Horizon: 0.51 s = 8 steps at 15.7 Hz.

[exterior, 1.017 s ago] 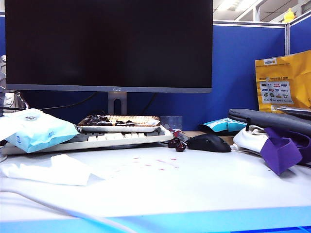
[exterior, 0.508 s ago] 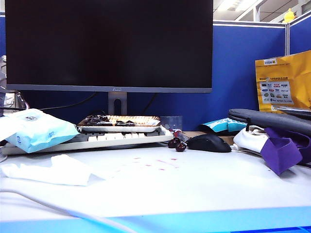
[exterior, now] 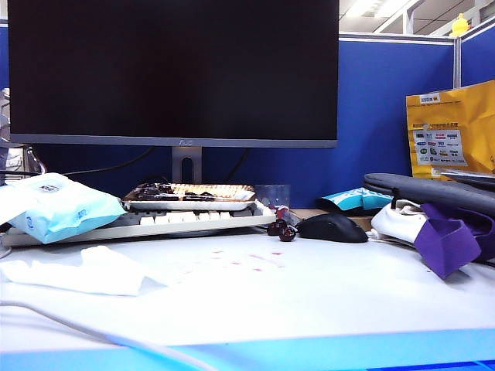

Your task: Pull out a wet wipe from the sky blue wet wipes packet and place it on the table.

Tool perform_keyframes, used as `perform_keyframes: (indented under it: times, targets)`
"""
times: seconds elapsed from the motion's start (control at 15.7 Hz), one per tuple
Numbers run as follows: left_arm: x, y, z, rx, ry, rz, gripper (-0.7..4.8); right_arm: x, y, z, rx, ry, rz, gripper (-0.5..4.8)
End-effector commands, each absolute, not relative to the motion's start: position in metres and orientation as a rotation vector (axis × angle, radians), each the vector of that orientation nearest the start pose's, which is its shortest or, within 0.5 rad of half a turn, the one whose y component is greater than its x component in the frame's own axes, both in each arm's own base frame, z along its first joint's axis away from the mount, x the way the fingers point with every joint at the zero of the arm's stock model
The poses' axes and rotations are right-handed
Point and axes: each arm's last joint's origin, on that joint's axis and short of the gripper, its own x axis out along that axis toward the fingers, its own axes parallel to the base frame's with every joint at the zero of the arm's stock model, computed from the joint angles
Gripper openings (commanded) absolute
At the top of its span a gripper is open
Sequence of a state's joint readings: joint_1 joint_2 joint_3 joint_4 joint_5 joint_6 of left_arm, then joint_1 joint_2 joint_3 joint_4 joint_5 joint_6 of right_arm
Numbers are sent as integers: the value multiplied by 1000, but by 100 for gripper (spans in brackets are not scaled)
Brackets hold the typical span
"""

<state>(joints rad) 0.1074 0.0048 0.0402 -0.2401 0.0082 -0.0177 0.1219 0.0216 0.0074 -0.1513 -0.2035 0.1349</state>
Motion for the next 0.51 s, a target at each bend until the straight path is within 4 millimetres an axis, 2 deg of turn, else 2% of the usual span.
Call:
perform_keyframes:
  times: [0.06, 0.51]
  targets:
    - [93, 8, 151, -60, 218, 41, -5, 95, 18, 149, 142, 190, 313, -1]
    - [93, 4, 151, -75, 215, 1, -5, 95, 18, 149, 142, 190, 313, -1]
